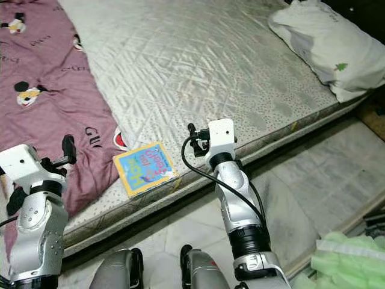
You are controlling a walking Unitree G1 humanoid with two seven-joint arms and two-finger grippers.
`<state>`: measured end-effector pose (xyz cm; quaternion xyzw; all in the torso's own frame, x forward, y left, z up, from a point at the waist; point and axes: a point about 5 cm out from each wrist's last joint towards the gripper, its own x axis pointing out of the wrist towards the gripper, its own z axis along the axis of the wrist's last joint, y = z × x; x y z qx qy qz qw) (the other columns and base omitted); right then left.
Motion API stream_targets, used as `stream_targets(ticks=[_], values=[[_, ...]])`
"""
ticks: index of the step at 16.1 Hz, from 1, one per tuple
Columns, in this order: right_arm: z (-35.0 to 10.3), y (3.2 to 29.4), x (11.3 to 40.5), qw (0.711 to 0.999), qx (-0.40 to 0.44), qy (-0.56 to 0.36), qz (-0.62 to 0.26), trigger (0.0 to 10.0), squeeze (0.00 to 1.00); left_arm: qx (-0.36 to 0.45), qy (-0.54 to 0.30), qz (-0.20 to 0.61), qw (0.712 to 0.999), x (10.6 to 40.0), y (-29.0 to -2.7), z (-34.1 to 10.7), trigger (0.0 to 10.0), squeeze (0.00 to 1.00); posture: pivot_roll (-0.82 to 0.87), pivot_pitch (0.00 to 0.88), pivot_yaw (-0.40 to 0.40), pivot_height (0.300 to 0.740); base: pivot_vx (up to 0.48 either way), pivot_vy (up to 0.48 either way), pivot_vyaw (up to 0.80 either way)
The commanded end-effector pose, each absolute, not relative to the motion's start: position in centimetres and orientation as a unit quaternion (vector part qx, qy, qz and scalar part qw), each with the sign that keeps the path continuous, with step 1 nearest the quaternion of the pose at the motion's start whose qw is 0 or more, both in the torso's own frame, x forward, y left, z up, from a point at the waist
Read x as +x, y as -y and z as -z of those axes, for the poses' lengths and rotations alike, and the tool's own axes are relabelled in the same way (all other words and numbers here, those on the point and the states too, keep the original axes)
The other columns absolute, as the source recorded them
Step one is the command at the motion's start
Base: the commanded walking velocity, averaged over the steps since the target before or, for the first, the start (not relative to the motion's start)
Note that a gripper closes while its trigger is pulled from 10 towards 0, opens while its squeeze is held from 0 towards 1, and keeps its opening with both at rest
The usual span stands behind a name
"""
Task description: Clean up the room
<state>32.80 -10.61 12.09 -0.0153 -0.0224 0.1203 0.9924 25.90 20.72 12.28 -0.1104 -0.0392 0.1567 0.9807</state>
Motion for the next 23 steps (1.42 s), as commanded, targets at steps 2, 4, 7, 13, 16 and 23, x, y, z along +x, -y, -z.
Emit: stream_targets(ticks=[2, 4, 7, 13, 16, 23], values=[[-11.8, 10.5, 32.9, 0.992, -0.010, 0.018, -0.128, 10.0, 0.00, -0.108, 0.031, -0.158, 0.981, 26.0, -20.5, -11.9, 10.0, 0.00, 0.09, 0.206, -0.071, 0.723, 0.000, 0.000, 0.00], [-11.8, 10.2, 32.8, 0.991, -0.010, 0.019, -0.135, 10.0, 0.00, -0.109, 0.031, -0.158, 0.981, 26.1, -20.4, -11.8, 10.0, 0.00, 0.08, 0.209, -0.071, 0.701, 0.000, 0.000, 0.00], [-11.8, 10.1, 32.8, 0.990, -0.009, 0.019, -0.141, 10.0, 0.00, -0.110, 0.029, -0.158, 0.981, 26.0, -20.1, -11.7, 10.0, 0.00, 0.08, 0.223, -0.072, 0.657, 0.000, 0.000, 0.00], [-11.6, 10.0, 32.9, 0.988, -0.007, 0.017, -0.151, 10.0, 0.00, -0.107, 0.025, -0.175, 0.978, 26.0, -20.3, -11.5, 10.0, 0.00, 0.08, 0.230, -0.074, 0.618, 0.000, 0.000, 0.00], [-11.5, 9.9, 33.0, 0.988, -0.010, 0.015, -0.152, 10.0, 0.00, -0.113, 0.020, -0.186, 0.976, 25.9, -20.6, -11.3, 10.0, 0.00, 0.08, 0.237, -0.075, 0.618, 0.000, 0.000, 0.00], [-11.5, 9.5, 33.1, 0.986, -0.014, 0.014, -0.163, 10.0, 0.00, -0.119, 0.021, -0.189, 0.975, 26.0, -20.6, -11.3, 10.0, 0.00, 0.08, 0.242, -0.074, 0.578, 0.000, 0.000, 0.00]])
